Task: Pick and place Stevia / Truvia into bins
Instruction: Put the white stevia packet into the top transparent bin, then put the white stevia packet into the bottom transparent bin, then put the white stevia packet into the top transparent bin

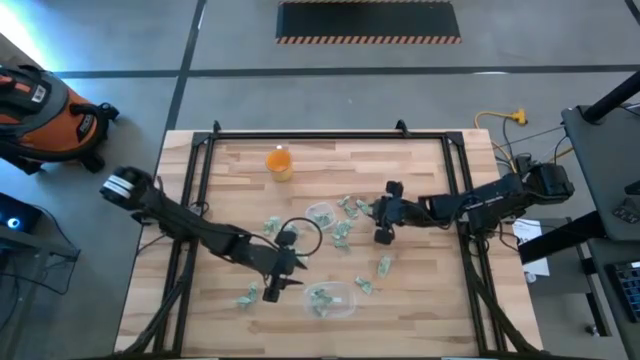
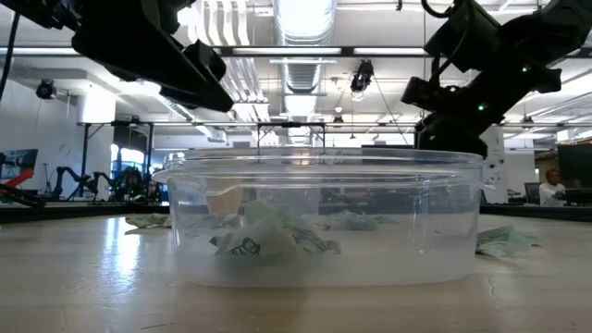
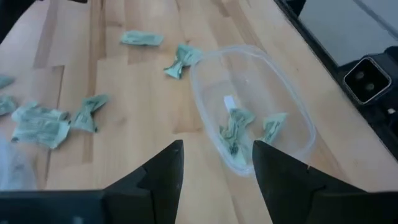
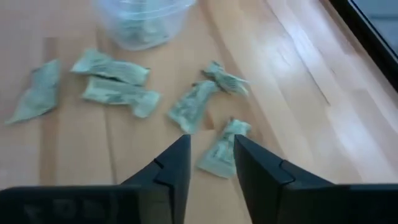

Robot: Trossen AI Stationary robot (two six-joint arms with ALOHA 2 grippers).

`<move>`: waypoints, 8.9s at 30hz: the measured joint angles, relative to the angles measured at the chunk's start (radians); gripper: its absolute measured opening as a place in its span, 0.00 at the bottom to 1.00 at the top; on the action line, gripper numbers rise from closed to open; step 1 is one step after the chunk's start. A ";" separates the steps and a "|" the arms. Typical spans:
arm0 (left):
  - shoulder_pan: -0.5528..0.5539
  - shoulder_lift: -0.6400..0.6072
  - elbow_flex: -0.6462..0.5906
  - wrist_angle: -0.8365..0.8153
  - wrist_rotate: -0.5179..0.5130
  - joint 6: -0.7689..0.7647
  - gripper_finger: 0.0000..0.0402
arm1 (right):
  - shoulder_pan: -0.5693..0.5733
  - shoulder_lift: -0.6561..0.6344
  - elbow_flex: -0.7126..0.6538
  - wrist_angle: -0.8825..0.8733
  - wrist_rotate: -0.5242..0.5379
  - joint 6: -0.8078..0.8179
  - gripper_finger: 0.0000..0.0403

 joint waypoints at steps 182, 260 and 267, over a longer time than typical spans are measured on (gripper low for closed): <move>0.097 0.088 -0.095 -0.272 -0.220 -0.255 0.00 | 0.020 0.208 0.311 -0.107 -0.368 -0.084 0.17; 0.014 0.150 0.090 0.030 0.057 0.107 0.38 | 0.019 0.087 0.211 -0.336 -0.348 -0.024 0.17; 0.001 0.056 0.042 -0.036 -0.022 0.048 0.38 | 0.021 0.119 0.148 0.018 -0.466 -0.113 0.17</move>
